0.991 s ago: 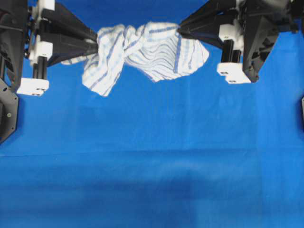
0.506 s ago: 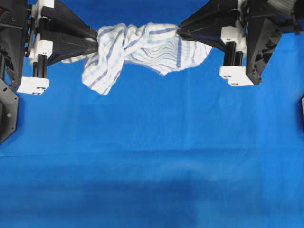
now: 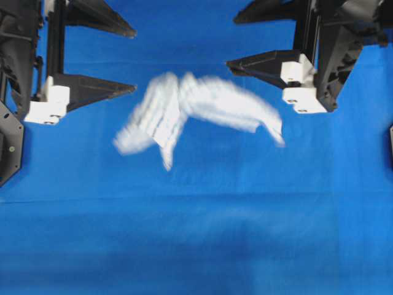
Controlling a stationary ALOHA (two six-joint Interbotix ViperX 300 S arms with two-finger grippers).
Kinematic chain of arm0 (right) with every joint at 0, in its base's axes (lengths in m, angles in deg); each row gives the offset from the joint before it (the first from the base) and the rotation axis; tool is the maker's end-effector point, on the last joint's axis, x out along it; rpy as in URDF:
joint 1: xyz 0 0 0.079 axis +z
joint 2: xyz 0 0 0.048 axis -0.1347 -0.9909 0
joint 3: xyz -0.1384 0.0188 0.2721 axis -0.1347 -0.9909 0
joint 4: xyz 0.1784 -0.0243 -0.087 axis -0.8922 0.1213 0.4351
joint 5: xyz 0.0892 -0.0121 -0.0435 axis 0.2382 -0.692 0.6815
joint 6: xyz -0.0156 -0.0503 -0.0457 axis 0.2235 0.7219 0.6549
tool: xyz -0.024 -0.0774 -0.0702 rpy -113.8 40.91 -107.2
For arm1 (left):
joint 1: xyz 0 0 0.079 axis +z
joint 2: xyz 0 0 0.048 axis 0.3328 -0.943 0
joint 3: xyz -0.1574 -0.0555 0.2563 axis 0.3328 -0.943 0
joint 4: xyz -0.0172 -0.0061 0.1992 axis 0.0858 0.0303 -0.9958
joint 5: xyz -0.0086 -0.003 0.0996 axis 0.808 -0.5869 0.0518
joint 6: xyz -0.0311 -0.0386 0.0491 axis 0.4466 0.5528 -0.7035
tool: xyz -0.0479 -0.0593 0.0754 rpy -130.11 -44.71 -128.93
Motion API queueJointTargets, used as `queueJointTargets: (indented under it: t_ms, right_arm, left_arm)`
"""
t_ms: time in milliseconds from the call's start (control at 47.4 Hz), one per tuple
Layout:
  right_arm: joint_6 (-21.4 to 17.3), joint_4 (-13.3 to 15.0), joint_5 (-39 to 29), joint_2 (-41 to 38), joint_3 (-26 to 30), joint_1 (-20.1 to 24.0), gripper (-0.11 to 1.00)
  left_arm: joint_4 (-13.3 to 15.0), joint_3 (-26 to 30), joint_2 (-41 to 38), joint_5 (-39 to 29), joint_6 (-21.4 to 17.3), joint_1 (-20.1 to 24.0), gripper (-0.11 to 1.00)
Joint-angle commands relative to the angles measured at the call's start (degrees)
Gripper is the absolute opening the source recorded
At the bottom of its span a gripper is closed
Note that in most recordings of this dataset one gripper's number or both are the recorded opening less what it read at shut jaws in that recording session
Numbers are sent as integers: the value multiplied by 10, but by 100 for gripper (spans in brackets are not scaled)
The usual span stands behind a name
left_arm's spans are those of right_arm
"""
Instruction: Lift the towel with both arms.
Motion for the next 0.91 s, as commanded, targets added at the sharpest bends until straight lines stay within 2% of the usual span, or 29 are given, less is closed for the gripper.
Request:
queueJointTargets:
  t_ms: [0, 211, 379, 632, 885]
  right_arm:
    - [-2, 1, 0, 6, -4, 1, 64]
    - [-11, -1, 12, 5, -68, 2, 65]
    - [-42, -1, 76, 1, -150, 1, 65]
    - [-77, -1, 171, -23, -256, 2, 65]
    - [-102, 0, 236, -75, -315, -5, 65]
  left_arm:
    - [1, -7, 0, 17, 2, -3, 89]
    - [1, -75, -7, 82, 3, -14, 89]
    - [2, -146, -25, 154, 3, -17, 89]
    - [3, -221, -89, 255, 4, -17, 89]
    - [4, -262, -186, 355, 4, -22, 89]
